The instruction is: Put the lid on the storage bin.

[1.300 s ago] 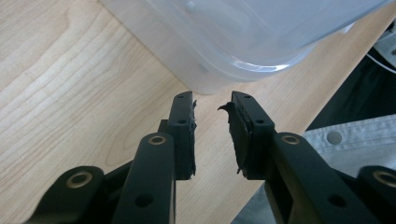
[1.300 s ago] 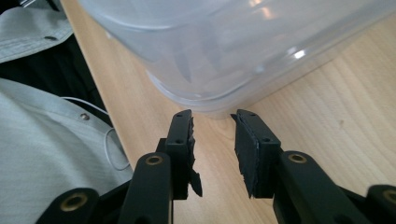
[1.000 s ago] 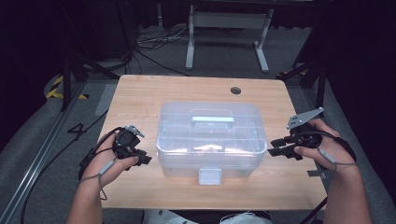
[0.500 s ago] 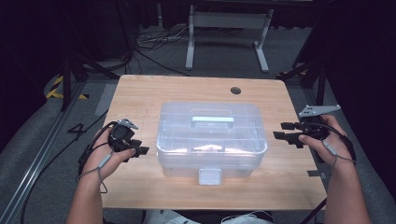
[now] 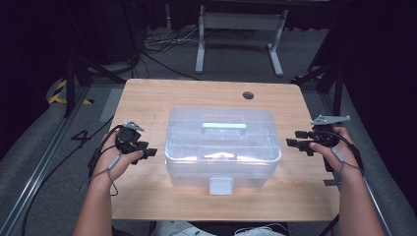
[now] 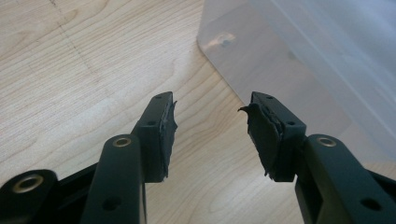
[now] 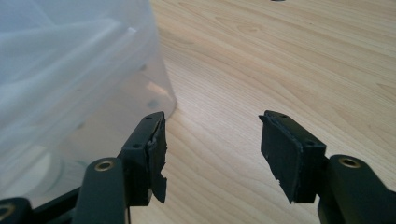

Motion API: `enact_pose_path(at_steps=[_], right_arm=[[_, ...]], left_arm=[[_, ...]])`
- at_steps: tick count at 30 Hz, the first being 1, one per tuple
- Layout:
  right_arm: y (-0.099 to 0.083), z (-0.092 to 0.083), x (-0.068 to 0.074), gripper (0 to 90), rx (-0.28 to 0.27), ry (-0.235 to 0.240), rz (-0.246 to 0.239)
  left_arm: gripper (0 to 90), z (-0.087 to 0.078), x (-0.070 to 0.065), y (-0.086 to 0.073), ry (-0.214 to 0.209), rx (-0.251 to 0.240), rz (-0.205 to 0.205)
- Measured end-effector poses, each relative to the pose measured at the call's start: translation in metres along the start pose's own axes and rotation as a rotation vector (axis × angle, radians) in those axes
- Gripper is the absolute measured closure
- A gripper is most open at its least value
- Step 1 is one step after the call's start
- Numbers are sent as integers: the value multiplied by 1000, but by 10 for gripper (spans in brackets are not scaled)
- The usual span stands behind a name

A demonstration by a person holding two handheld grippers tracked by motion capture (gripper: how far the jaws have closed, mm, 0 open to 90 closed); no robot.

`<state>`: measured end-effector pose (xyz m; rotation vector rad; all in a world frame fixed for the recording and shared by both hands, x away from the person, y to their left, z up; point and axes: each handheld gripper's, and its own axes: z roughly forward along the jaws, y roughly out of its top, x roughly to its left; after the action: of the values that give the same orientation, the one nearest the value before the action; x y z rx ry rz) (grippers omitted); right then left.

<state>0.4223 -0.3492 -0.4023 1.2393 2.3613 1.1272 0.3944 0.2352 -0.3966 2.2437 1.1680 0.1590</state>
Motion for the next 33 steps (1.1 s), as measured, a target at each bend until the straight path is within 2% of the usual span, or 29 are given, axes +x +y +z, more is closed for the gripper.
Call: enact_pose_path(at_steps=[3,5,7,9,13,16,22,29,33], right_arm=[[-5,9,-7,406,-7,-14,4],[-10,17,-11,403,-7,-36,8],[-12,21,-13,394,-6,-44,8],[-18,31,-17,392,15,-55,14],[-23,41,-21,385,17,-65,17],[-27,47,-22,372,16,-60,23],[-33,59,-23,365,41,-66,-15],[-38,67,-23,357,60,-58,-23],[-39,71,-24,357,67,-66,-34]], left_arm=[[507,5,3,-2,-1,-5,-10],[496,10,5,-3,4,-7,9],[490,12,6,-4,-3,-8,10],[479,16,8,-6,-4,-8,24],[466,24,11,-9,-13,-16,27],[452,31,14,-12,-15,7,35],[427,42,18,-17,-40,50,43],[401,52,19,-21,-40,97,57],[378,53,20,-23,-41,96,41]])
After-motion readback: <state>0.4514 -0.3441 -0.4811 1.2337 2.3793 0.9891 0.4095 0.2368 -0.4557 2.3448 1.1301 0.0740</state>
